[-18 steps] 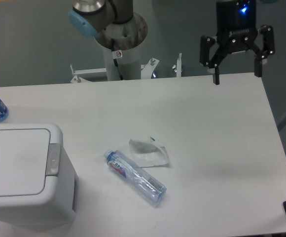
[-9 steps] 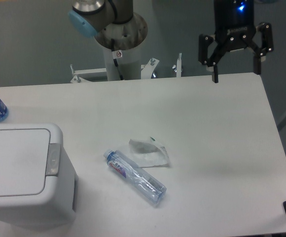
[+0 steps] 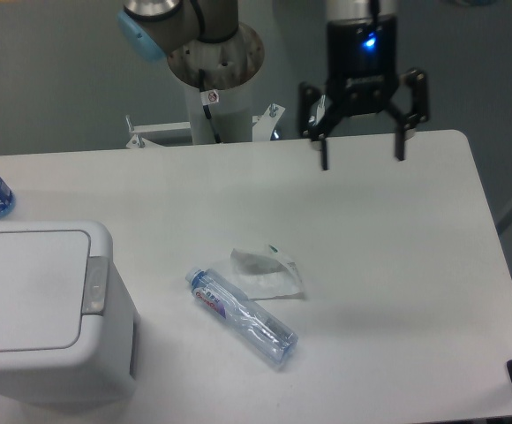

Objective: Open the trash can
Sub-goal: 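Move the open gripper over to the white trash can's lid edge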

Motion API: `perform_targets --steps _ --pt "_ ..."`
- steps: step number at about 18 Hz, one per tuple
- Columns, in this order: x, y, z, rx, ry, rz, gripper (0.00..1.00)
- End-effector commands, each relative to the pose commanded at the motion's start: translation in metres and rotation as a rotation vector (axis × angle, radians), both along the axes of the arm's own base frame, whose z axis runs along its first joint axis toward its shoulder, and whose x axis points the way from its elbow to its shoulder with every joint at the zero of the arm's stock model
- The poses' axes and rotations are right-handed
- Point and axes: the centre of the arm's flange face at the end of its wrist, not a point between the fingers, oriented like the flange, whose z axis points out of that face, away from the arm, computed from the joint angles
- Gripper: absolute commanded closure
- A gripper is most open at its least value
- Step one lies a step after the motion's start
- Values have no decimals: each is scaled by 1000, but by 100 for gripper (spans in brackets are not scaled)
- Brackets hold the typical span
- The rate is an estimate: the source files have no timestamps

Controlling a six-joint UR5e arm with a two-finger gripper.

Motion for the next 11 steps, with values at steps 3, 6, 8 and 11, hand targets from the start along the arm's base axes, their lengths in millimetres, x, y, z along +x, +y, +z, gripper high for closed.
perform_targets --steps 3,6,8,11 --pt "35 43 -19 -12 -36 -105 0" --pt "56 69 -34 -14 -97 -113 0" --pt "68 85 -34 40 -193 -92 0" --pt "68 96 -43 98 -285 -62 0"
